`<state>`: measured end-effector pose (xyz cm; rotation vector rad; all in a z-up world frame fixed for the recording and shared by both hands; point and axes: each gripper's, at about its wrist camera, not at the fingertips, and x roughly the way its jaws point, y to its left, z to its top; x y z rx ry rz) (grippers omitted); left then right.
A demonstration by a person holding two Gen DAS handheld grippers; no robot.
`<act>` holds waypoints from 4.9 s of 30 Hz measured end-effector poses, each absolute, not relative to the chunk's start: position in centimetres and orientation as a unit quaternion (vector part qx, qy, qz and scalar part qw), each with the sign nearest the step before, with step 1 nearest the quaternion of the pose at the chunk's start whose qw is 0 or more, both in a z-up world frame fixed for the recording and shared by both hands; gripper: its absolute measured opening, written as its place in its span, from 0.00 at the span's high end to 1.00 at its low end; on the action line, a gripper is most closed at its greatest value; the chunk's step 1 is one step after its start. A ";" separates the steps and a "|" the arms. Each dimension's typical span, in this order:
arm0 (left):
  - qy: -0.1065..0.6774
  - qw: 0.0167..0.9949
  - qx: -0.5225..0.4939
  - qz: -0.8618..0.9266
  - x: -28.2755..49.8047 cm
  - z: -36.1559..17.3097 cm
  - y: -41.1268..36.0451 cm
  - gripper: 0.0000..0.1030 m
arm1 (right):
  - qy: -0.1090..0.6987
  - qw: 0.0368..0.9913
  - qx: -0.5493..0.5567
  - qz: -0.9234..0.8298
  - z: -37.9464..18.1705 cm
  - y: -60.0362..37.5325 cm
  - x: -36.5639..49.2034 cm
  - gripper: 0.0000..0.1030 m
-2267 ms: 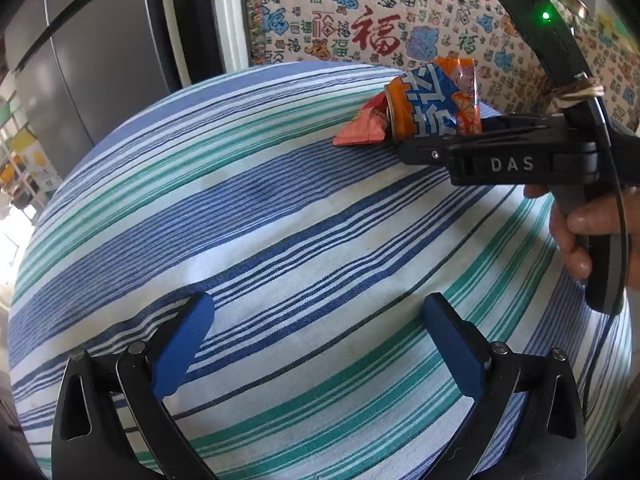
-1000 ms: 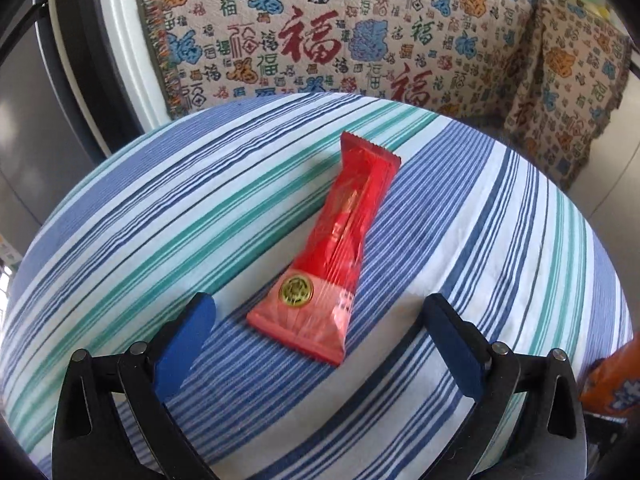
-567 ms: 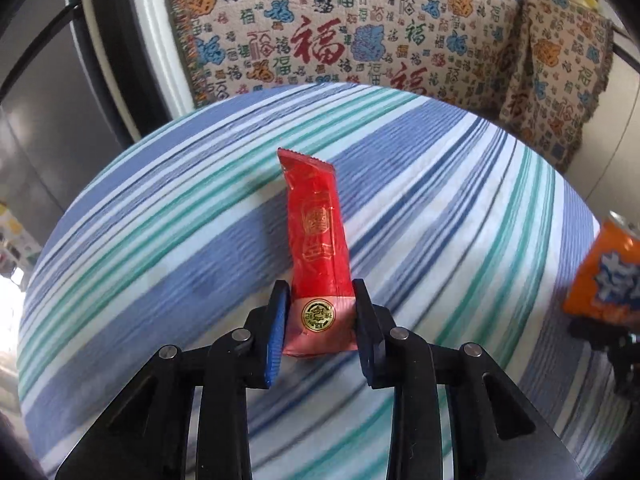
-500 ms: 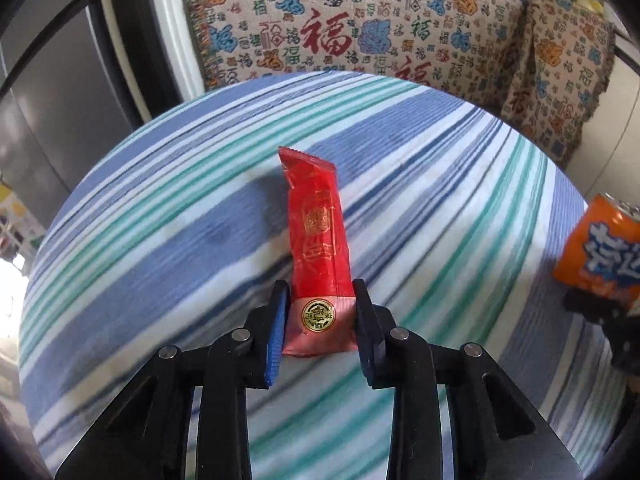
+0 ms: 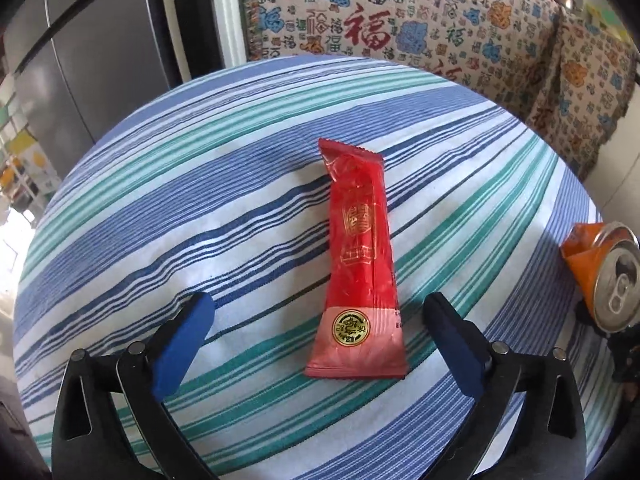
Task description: Collect trash
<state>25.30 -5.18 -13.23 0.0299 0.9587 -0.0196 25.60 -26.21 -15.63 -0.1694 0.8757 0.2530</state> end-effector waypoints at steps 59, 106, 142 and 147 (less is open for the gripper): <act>0.429 0.902 -0.020 -0.044 24.4 -12.5 -6.3 0.77 | 0.439 0.884 -0.073 0.142 -16.0 -23.1 27.4 0.27; 0.367 0.891 0.080 -0.255 20.9 -6.7 -33.3 0.77 | 0.388 0.918 0.047 -0.069 -9.5 -48.2 17.3 0.27; 0.392 0.862 0.107 -0.301 23.0 -9.4 -45.7 0.02 | 0.441 0.882 0.074 -0.151 -12.0 -58.6 11.8 0.16; 0.399 0.865 0.108 -0.284 21.0 -9.1 -44.3 0.01 | 0.428 0.884 0.086 -0.169 -10.3 -57.9 9.2 0.16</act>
